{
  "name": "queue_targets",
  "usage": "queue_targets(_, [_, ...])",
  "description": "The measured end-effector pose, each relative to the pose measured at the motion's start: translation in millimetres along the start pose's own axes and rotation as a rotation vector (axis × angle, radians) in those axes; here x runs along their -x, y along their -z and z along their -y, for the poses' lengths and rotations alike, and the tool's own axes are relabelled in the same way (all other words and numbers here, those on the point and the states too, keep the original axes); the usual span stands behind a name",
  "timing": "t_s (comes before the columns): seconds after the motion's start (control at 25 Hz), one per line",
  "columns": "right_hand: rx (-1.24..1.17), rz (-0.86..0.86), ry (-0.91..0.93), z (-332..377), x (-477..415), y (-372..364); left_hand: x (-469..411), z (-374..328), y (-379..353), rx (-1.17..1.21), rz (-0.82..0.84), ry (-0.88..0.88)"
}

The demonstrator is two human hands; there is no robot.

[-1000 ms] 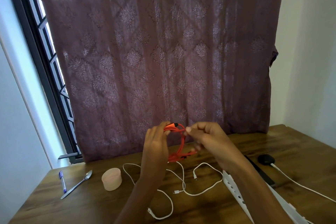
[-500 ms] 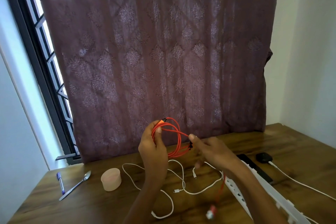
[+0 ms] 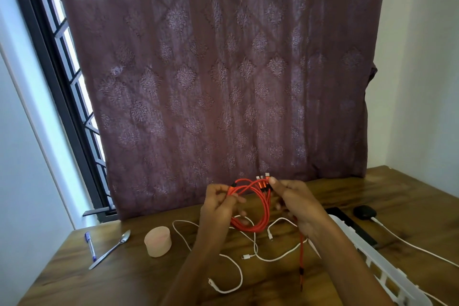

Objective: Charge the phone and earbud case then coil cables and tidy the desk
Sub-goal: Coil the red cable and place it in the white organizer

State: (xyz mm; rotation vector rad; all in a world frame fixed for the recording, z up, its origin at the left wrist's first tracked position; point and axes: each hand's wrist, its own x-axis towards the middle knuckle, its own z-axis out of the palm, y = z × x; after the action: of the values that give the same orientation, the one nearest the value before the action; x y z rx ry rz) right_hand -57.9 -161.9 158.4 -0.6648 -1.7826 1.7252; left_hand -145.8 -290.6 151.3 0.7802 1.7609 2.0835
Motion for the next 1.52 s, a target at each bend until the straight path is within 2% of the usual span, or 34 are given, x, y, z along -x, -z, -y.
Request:
queue_targets(0.08, [-0.001,0.029,-0.018,4,2,-4,-3,-6,0,0.053,0.112,0.088])
queue_targets(0.2, [0.021,0.040,0.011,6,3,-7,-3,-5,4,-0.100,0.212,0.019])
queue_targets(0.36, [0.075,0.105,0.119,10,8,-9,4,3,5,-0.309,0.175,-0.165])
queue_targets(0.44, [0.096,0.155,0.175,12,10,-9,5,5,2,-0.350,0.139,-0.198])
queue_targets(0.52, [0.113,0.180,0.220,13,11,-7,4,3,1,-0.340,0.130,-0.184])
queue_targets(0.64, [0.147,0.222,0.254,15,10,-1,0,-3,4,-0.251,0.208,-0.122])
queue_targets(0.8, [0.139,0.226,0.274,17,14,1,-5,-6,9,-0.333,0.328,-0.220])
queue_targets(0.96, [0.129,0.291,0.278,20,18,6,-3,-1,4,-0.293,0.231,-0.193])
queue_targets(1.16, [0.124,0.287,0.276,22,17,11,-1,-6,-3,-0.200,0.295,-0.163])
queue_targets(1.4, [0.097,0.375,0.326,26,14,14,1,-13,-6,-0.137,0.234,-0.218])
queue_targets(1.52, [0.134,0.319,0.420,28,12,15,4,-16,-8,-0.122,0.212,-0.246])
